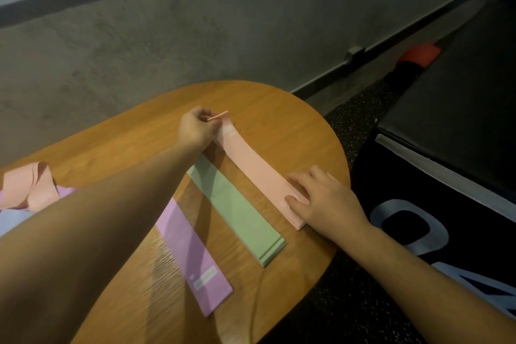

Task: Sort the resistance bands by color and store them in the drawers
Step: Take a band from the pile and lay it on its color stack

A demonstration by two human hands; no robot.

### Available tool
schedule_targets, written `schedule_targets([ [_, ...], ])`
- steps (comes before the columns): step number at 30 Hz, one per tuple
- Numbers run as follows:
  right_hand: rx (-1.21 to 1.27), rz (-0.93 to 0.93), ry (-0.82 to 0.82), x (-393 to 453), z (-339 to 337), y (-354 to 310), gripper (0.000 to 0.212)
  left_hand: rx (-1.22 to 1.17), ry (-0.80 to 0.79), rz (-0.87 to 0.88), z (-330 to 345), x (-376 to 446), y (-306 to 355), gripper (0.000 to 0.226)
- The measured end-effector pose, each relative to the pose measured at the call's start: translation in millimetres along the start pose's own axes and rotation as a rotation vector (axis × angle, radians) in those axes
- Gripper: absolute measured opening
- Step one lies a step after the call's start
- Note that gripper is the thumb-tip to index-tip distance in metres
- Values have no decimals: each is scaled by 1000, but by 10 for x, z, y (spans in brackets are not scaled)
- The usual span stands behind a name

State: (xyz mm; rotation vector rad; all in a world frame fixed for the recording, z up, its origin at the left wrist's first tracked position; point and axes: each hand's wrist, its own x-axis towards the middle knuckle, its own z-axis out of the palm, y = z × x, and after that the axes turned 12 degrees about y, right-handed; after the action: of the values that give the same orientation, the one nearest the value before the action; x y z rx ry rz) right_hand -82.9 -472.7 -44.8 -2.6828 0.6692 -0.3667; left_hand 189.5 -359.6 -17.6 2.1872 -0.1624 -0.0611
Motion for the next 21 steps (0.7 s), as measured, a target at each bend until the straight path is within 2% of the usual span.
schedule_targets([
  [4,24,-16,40,-47,33,-9,37,102,-25,85,26,14,-23,18],
  [8,1,2,-2,-45,5,-38,52,169,-33,125,-7,27,-91,26],
  [11,-7,13,-12,-65,-28,-64,54,217,8,204,-98,7,-116,26],
  [21,44,-67,-35,-64,-109,-557,40,326,-64,497,-1008,-315,-419,21],
])
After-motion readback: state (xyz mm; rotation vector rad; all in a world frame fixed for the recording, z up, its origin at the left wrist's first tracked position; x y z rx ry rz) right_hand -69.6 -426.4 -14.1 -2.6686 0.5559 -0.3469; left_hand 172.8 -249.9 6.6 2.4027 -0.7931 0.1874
